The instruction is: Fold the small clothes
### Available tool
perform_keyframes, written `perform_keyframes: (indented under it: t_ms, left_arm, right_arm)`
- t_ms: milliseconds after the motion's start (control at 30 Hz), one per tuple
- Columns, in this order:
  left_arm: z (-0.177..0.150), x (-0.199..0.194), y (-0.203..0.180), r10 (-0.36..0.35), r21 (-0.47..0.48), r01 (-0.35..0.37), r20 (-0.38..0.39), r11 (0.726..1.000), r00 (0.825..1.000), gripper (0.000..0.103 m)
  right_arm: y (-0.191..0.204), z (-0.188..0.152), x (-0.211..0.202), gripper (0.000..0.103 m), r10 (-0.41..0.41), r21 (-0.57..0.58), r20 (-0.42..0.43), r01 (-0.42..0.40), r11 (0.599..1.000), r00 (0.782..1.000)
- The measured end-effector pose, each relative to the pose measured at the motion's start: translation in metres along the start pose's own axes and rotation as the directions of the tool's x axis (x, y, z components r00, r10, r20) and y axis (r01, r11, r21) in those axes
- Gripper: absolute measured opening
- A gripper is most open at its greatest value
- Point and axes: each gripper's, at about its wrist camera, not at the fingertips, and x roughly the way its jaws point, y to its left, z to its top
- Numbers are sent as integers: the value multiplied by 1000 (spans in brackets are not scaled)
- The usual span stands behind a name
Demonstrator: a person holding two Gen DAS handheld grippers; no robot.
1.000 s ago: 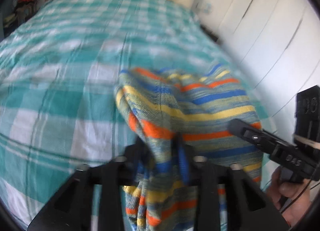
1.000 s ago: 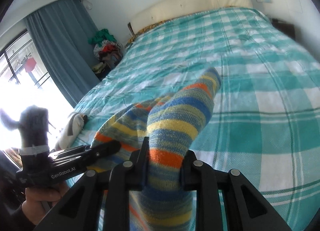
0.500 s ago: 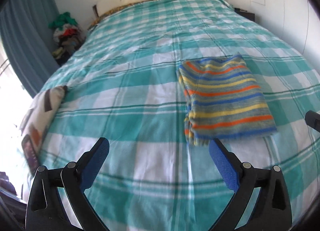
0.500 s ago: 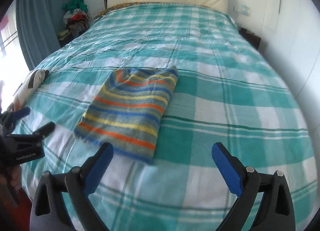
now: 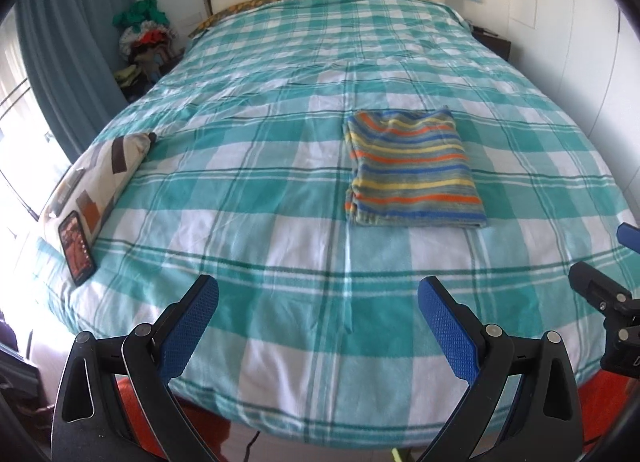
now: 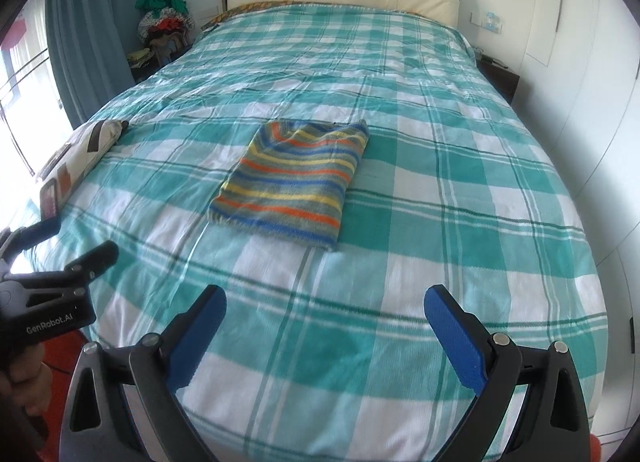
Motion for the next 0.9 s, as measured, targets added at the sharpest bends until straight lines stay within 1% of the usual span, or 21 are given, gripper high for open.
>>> perform_keyframes:
  t_ms: [100,267,333,433,500,667,833,900]
  left_arm:
    - [-9,-17,1,-7,8,7,0,1000,1000,100]
    - [-22,-42,2,13,18,-13,-5,1000,1000,100]
    - [-27,-49,5,-5,-3,5,-23,1000,1000,100]
    - [-36,-60,8,-53,-37,51,-54,998,997,100]
    - [-41,-68,9,-73,-47,70,-61,996,995,100]
    - [-45,-82,7,-80,-33,78,-47,996,996,101]
    - [-39,-83,5,-58,-20,58,-29,998,998,101]
    - [-38,-82,6,-61,-22,61,-25,998,998,101]
  right_arm:
    - [2,-8,-14,99,-2,-21,-12,2,1000,1000]
    - [6,-20,-44,99,-3,-35,-16,2,999,1000]
    - [7,-23,-55,99,8,-31,-17,-9,999,1000]
    - [11,-29,-73,99,33,-30,-16,-33,999,999]
    - [14,-33,-83,99,43,-33,-14,-44,999,999]
    - [22,-36,-101,99,65,-39,-5,-65,997,998]
    - [28,-31,-109,98,50,-46,24,-49,998,998]
    - [29,-30,-109,98,45,-47,30,-43,998,999]
